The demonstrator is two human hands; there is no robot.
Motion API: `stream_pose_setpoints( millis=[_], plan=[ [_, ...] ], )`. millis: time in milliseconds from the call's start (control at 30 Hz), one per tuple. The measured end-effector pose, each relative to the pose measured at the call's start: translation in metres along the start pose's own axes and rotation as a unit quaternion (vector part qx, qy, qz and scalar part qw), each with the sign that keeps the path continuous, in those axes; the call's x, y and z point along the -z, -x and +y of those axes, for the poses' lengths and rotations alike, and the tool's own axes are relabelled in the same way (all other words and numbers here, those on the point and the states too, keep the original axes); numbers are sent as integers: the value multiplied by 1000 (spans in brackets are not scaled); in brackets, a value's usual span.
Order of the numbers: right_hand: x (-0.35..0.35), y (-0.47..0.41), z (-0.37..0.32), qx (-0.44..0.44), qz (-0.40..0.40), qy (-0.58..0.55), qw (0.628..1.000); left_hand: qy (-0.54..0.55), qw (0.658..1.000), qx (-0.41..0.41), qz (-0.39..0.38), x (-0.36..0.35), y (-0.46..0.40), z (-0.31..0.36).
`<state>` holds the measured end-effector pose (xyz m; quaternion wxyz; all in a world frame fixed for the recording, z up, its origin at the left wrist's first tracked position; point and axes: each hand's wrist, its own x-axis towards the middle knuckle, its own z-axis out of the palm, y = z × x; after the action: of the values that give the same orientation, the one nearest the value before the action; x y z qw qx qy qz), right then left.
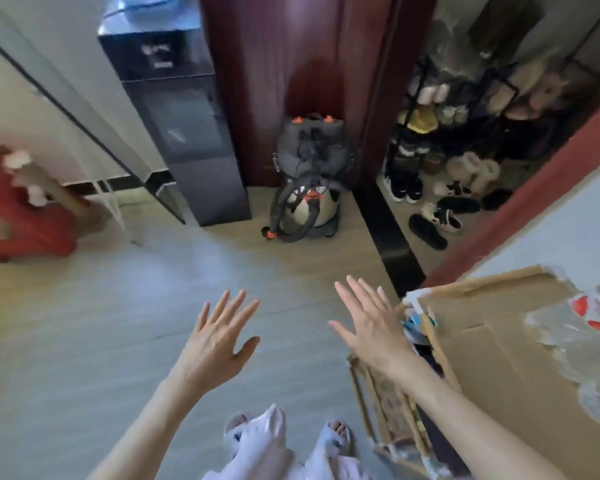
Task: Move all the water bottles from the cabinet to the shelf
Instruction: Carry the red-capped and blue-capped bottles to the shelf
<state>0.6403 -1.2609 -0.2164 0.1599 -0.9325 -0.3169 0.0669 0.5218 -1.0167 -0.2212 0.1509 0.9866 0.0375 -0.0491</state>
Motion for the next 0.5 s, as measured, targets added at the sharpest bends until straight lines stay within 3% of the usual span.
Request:
stream_pose_setpoints(
  millis=[200,500],
  plan=[
    [-47,-71,-173,180,-59,-15,982,69,974,193,92,23,118,-116],
    [-112,-128,-500,400,-84,-61,911,18,884,407,230,107,304,-295]
  ],
)
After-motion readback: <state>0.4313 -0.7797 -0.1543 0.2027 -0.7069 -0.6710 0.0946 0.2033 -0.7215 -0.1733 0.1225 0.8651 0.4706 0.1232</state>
